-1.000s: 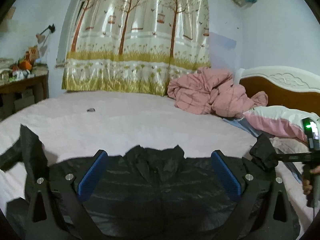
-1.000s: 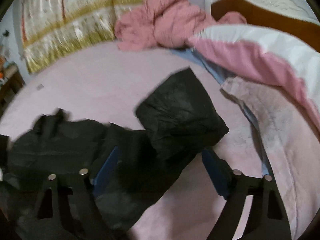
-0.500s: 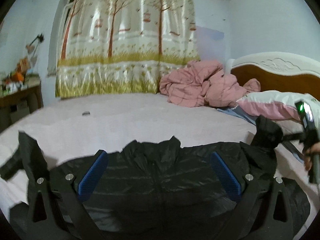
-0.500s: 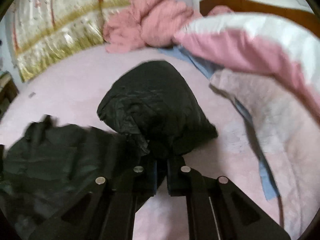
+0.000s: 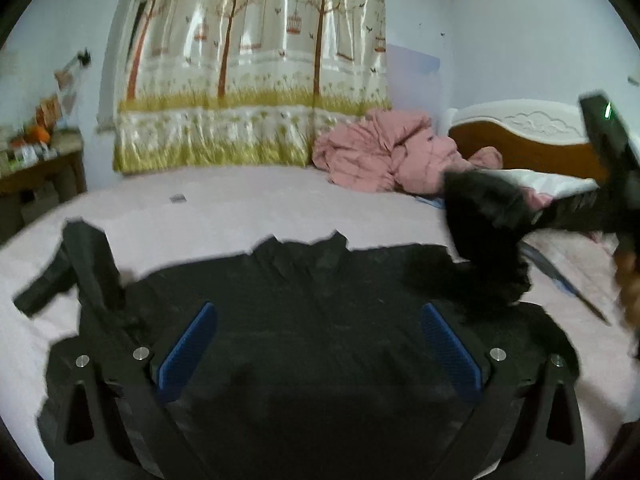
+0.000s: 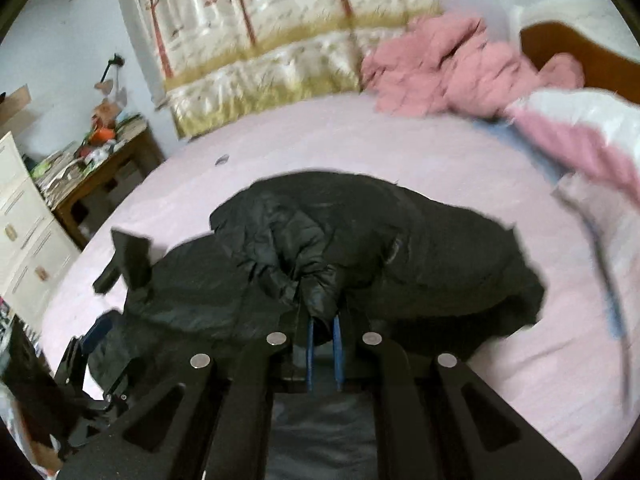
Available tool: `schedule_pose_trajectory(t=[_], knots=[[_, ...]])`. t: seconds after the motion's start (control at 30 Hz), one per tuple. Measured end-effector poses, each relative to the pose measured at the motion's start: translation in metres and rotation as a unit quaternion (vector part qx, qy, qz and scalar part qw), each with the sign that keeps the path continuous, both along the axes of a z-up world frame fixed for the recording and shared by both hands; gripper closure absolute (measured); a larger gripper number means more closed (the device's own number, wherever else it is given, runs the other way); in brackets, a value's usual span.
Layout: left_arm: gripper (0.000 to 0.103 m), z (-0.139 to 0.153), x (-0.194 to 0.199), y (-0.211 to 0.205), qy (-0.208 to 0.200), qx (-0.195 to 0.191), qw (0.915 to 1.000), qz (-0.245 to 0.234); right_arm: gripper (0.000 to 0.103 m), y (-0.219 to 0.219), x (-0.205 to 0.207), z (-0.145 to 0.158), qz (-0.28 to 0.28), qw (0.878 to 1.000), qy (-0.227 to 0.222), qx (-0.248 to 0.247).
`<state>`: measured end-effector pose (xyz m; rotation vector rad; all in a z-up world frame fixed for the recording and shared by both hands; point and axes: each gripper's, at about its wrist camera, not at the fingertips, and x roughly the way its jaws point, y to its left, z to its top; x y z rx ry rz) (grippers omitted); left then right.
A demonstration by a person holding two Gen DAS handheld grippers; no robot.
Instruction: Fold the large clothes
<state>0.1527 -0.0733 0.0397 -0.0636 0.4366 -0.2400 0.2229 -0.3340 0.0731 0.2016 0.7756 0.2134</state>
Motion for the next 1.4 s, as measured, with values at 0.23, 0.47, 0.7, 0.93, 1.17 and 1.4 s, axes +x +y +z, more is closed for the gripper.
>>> schedule_pose_trajectory(t=[0.23,0.47,0.7,0.93,1.17,1.4], knots=[[0.009,-0.017,0.01,0.003,0.047,-0.003,0.9988,-0.017,0.087,0.028,-0.011,-0.08,0.016,0.998,0.049,0.023],[0.01,-0.02,0.021,-0.023,0.083,-0.03,0.991,-0.101,0.046,0.007,-0.036,-0.067,0.008,1.0,-0.007,0.014],[0.009,-0.023,0.049,-0.088,0.133,0.004,0.9797,-0.15,0.038,-0.071,-0.06,-0.029,-0.198,0.974,-0.103,-0.047],[0.036,-0.052,0.102,-0.132,0.205,0.058,0.9725,-0.094,0.038,-0.135,-0.054,-0.044,-0.291,0.954,-0.066,-0.015],[0.09,-0.026,0.111,-0.101,0.141,0.104,0.9839,-0.031,0.038,-0.143,-0.051,-0.04,-0.292,0.953,-0.063,-0.039],[0.095,-0.004,0.136,-0.031,0.101,0.176,0.9744,0.097,0.038,-0.132,-0.046,-0.044,-0.265,0.962,-0.055,-0.032]])
